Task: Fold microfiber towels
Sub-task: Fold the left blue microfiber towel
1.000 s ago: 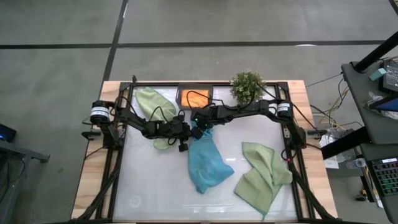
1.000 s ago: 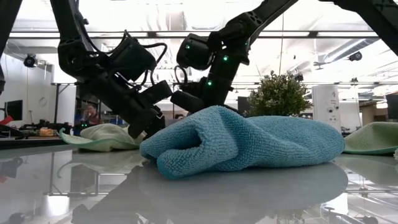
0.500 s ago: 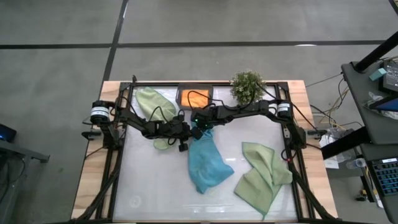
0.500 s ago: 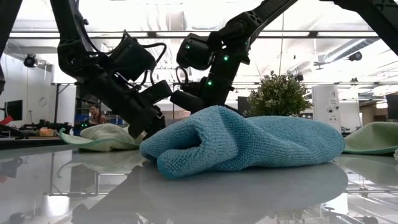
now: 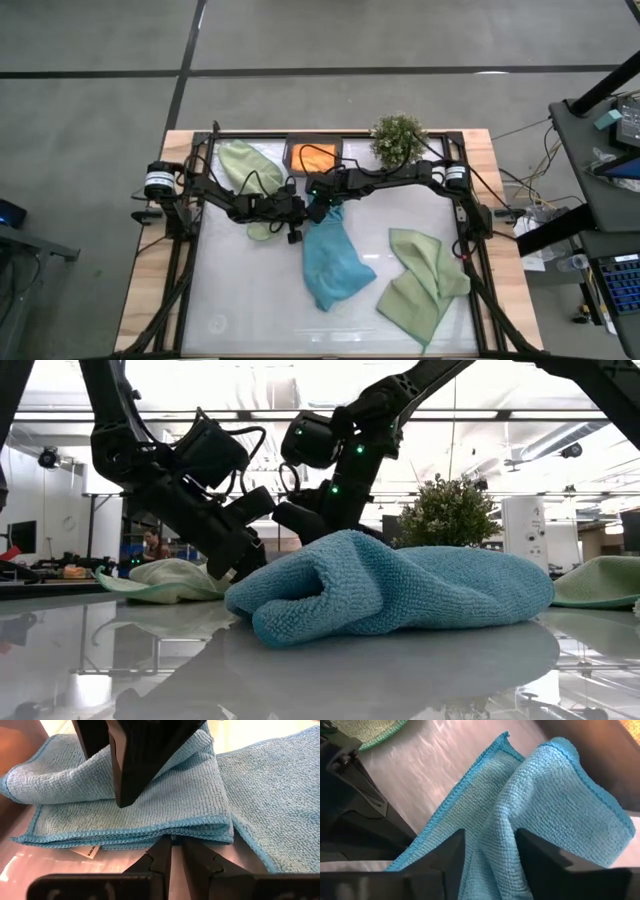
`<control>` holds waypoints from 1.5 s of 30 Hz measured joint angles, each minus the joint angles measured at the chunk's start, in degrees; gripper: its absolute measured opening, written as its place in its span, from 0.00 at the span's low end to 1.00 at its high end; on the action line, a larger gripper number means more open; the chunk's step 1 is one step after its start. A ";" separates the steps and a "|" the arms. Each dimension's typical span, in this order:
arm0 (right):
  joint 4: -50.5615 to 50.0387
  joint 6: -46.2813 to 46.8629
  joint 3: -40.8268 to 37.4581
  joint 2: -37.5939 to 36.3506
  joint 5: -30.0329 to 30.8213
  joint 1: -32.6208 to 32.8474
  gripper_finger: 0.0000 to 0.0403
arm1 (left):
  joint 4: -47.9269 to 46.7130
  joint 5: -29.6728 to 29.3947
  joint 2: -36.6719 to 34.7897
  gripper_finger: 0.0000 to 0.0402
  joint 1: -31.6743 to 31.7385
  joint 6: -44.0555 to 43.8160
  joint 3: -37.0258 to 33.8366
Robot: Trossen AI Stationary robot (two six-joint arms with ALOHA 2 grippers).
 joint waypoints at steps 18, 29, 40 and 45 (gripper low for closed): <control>-1.16 -2.34 0.22 -0.98 0.03 0.11 0.49 | 0.27 0.18 0.00 0.07 -0.05 0.09 0.13; -4.29 -5.83 0.40 -8.12 -0.66 1.10 0.49 | -0.35 0.20 0.26 0.07 -0.04 0.20 0.26; -7.97 -13.04 -1.51 -14.88 -0.20 4.65 0.47 | -0.35 0.13 -0.74 0.07 -0.19 0.17 0.17; -7.49 -13.29 -5.15 -16.59 0.77 4.98 0.43 | -0.90 0.01 -3.90 0.07 -0.37 0.18 0.17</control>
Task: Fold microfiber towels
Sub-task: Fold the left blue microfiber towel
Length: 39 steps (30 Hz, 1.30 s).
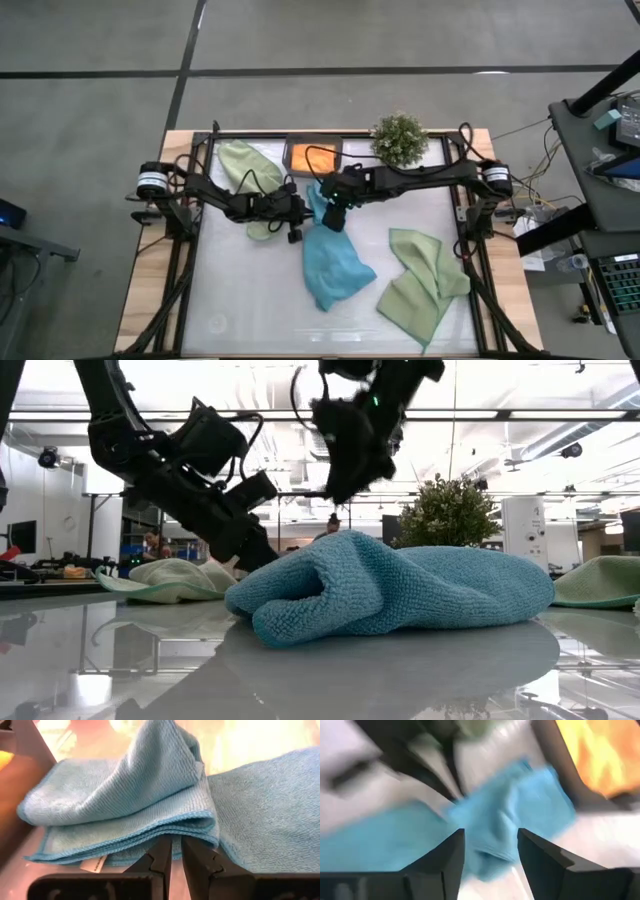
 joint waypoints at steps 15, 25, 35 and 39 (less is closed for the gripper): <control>20.08 -0.55 -18.65 -0.15 7.64 -0.93 0.05 | -1.35 0.03 -1.73 0.07 0.00 0.04 -0.59; 47.90 0.48 -26.15 -0.09 -0.04 -0.78 0.02 | -1.57 0.05 -1.74 0.07 -0.04 0.02 -0.61; 34.18 -4.93 -21.97 -5.30 0.34 -0.05 0.04 | -4.59 0.07 -1.80 0.07 -0.02 -0.06 -0.65; 23.66 -5.57 -19.38 -7.11 0.04 0.60 0.13 | -4.56 0.08 -1.80 0.07 -0.02 -0.08 -0.66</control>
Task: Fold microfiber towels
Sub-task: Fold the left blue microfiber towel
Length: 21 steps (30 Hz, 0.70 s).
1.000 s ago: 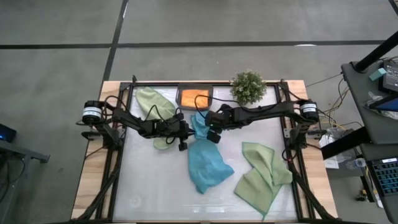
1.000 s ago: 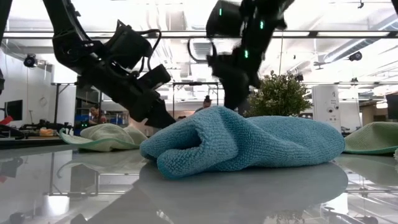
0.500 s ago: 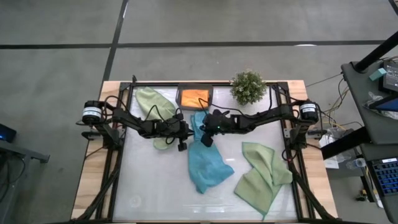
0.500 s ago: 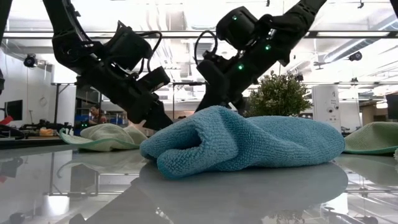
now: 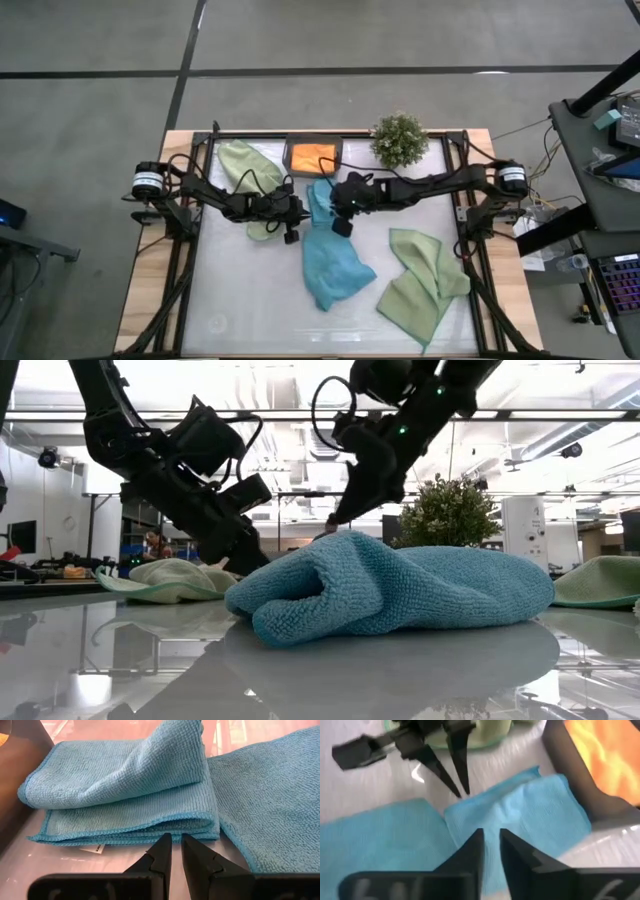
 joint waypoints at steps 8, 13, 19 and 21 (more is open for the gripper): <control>3.81 0.11 -2.58 1.19 -0.01 1.20 0.41 | 0.02 0.00 0.00 0.07 0.00 0.04 0.00; 10.31 0.80 -5.09 4.09 0.81 1.04 0.50 | 0.09 0.01 0.00 0.07 0.02 0.04 0.00; 15.05 1.01 -6.14 7.11 3.08 1.08 0.46 | 0.13 0.00 0.00 0.07 0.02 0.01 0.00; 16.35 0.68 -6.14 7.84 3.18 1.09 0.41 | 0.12 0.00 0.00 0.07 0.02 0.02 0.00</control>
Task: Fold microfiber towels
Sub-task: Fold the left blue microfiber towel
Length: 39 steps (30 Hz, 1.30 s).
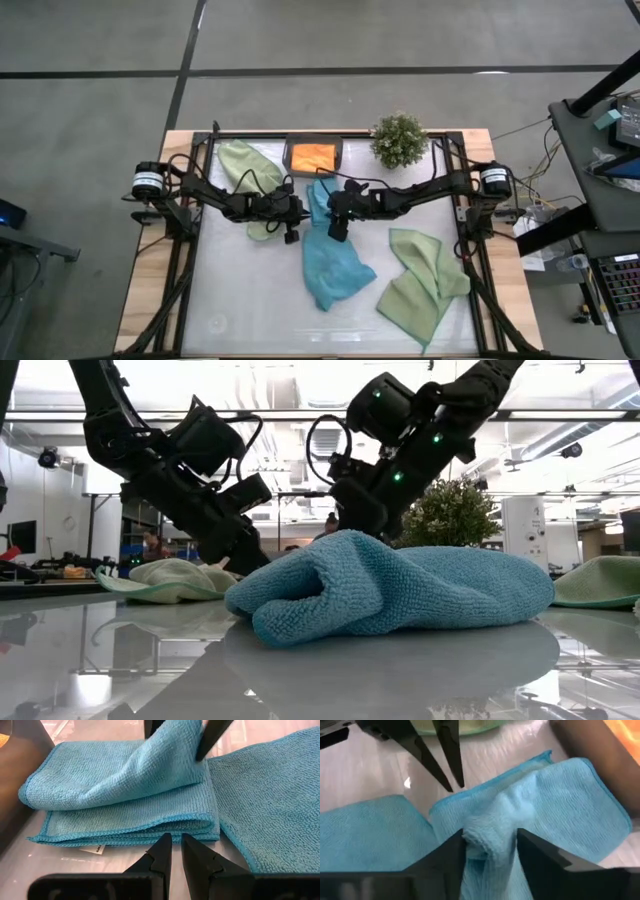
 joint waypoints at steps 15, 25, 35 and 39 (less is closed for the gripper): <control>5.69 -1.62 1.26 0.37 -0.34 0.85 0.02 | -5.63 -0.63 -10.66 0.07 -0.11 3.65 0.02; 6.00 -2.47 3.47 0.35 -0.34 1.24 0.02 | -13.80 -1.57 -12.55 0.07 -0.07 2.67 -1.87; 7.62 -2.18 3.54 0.35 -0.15 1.24 0.02 | -5.61 -1.20 -3.18 0.07 -0.07 0.05 -2.41; 8.42 -2.10 3.54 0.63 -0.14 1.24 0.02 | -5.06 0.21 -2.08 0.07 -0.07 0.01 -1.72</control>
